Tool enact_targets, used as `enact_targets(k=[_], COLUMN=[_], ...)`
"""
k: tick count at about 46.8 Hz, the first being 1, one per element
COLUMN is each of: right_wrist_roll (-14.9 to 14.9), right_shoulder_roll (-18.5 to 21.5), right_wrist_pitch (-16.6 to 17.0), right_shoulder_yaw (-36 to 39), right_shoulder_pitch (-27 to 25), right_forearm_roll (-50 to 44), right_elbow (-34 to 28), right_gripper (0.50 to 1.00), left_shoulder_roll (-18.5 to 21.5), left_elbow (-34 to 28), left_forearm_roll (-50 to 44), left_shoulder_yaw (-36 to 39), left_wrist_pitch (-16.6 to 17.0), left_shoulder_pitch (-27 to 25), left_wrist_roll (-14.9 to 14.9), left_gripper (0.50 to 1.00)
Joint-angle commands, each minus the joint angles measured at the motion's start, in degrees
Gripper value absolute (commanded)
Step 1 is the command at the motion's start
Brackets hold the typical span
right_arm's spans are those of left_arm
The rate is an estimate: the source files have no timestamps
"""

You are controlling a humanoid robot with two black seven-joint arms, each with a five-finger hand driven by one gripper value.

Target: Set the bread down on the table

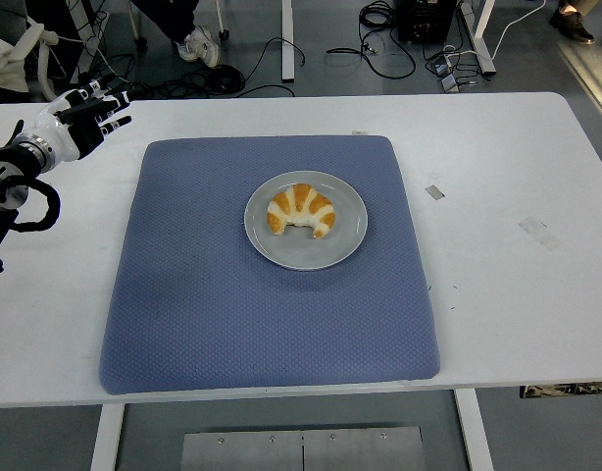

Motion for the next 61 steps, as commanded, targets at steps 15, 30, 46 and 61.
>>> enact_targets(k=[15, 30, 46, 61], right_wrist_roll=[0.0, 0.0, 0.0, 0.0], right_shoulder_roll=[0.0, 0.0, 0.0, 0.0], right_wrist_pitch=[0.0, 0.0, 0.0, 0.0], right_shoulder_yaw=[0.1, 0.0, 0.1, 0.0], right_shoulder_pitch=[0.0, 0.0, 0.0, 0.0], right_forearm_roll=[0.0, 0.0, 0.0, 0.0], right_elbow=[0.0, 0.0, 0.0, 0.0], right_gripper=[1.000, 1.000, 1.000, 1.000], left_shoulder_roll=[-0.1, -0.1, -0.2, 1.0], left_elbow=[0.0, 0.0, -0.1, 0.0], left_forearm_roll=[-0.8, -0.8, -0.8, -0.8], left_shoulder_yaw=[-0.8, -0.4, -0.7, -0.1], left_wrist_pitch=[0.0, 0.0, -1.7, -3.1], left_shoulder_pitch=[-0.1, -0.3, -0.7, -1.1], left_wrist_roll=[0.1, -0.2, -0.2, -0.2], left_gripper=[0.995, 0.995, 0.995, 0.995])
